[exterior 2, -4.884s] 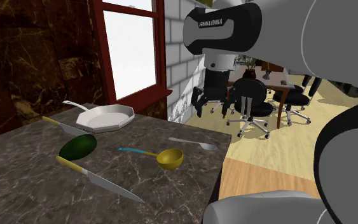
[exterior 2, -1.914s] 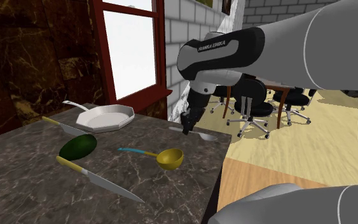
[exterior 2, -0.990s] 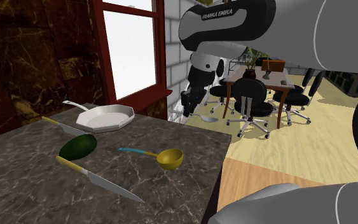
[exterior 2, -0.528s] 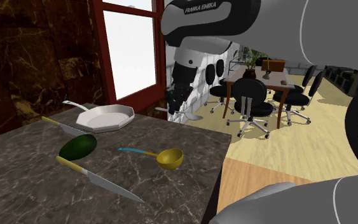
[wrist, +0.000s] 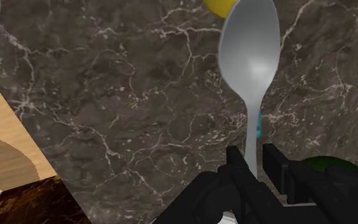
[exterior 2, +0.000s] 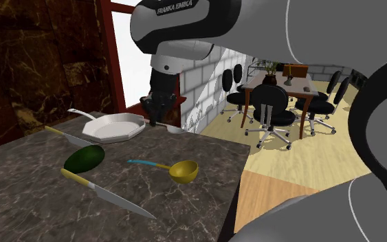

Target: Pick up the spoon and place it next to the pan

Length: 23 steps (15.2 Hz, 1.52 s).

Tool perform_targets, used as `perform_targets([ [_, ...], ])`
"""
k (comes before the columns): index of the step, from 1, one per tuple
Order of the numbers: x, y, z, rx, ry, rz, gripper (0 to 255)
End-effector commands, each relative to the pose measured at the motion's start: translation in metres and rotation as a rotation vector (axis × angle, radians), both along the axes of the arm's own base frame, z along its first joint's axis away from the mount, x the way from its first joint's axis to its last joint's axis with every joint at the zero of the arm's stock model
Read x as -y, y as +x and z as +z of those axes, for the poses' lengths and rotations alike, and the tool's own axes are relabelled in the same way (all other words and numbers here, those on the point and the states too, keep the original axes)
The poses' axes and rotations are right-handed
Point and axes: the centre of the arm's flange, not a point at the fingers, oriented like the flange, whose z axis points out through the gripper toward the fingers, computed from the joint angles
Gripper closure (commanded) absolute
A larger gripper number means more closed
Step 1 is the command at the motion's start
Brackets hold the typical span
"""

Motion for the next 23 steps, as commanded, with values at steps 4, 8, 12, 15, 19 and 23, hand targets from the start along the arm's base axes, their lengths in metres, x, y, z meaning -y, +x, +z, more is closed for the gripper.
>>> perform_targets([
  [4,-0.066,-0.006,0.0,0.0,0.001,-0.001,255],
  [8,-0.119,-0.01,0.0,0.0,0.001,-0.001,255],
  [12,-0.172,-0.013,0.0,0.0,0.001,-0.001,255],
  [15,-0.211,-0.015,0.0,0.0,0.001,-0.001,255],
  [19,-0.264,-0.019,0.0,0.0,0.001,-0.001,255],
  [23,-0.317,-0.022,0.0,0.0,0.001,-0.001,255],
])
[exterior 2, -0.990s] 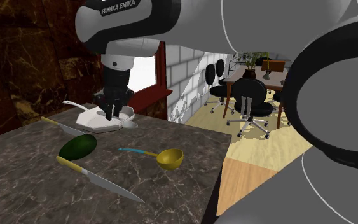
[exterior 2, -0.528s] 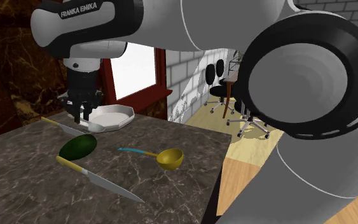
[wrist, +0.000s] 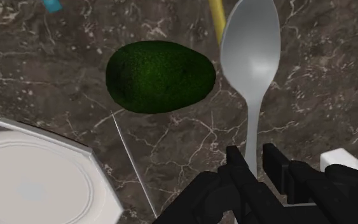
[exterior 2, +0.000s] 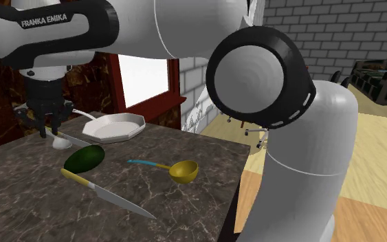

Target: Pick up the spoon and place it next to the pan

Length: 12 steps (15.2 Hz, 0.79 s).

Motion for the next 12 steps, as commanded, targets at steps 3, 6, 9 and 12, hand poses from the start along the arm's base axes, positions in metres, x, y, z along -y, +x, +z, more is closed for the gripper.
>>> perform_targets([
  [3,-0.055,-0.001,0.002,0.0,0.001,-0.003,255],
  [6,-0.095,-0.004,0.002,0.0,0.001,-0.003,255],
  [9,-0.111,-0.005,-0.008,0.0,0.001,-0.003,255],
  [12,-0.111,-0.005,-0.024,0.0,0.001,-0.003,255],
])
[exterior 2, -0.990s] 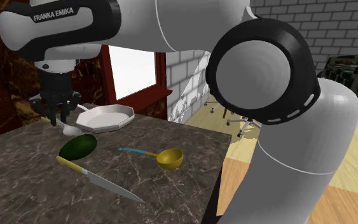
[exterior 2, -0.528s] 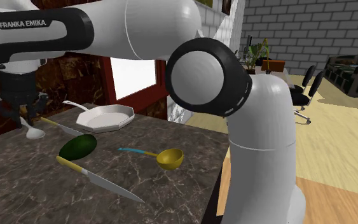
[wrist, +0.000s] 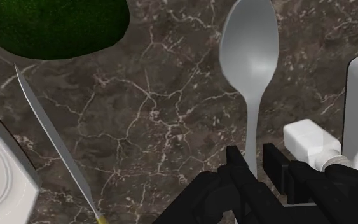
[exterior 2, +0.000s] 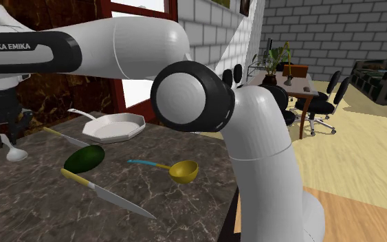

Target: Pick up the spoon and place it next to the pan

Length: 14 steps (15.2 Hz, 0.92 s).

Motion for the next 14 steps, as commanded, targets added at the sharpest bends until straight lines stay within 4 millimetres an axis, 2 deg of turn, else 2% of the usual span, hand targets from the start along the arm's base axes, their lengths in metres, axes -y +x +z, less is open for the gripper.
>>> perform_targets([
  [1,0.0,0.0,-0.011,0.0,0.001,0.0,255],
  [14,0.0,0.0,-0.08,0.0,0.001,0.0,255],
])
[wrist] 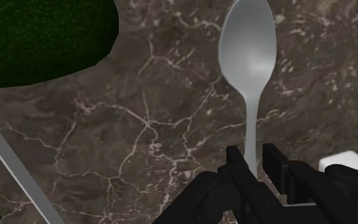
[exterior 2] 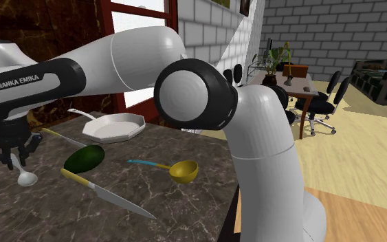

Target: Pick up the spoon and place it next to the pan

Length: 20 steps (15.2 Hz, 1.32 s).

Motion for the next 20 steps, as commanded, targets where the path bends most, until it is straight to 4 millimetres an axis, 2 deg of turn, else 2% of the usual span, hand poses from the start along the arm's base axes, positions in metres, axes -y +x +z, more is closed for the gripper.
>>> perform_targets([
  [1,0.0,-0.001,-0.01,0.0,0.001,0.0,255],
  [4,0.0,-0.001,-0.026,0.0,0.001,0.0,255],
  [12,0.0,0.0,-0.027,0.0,0.001,0.0,255],
  [13,0.0,0.0,-0.027,0.0,0.001,0.0,0],
  [18,0.0,0.0,-0.027,0.0,0.001,0.0,0],
  [20,0.006,-0.003,-0.001,0.0,0.001,0.0,0],
])
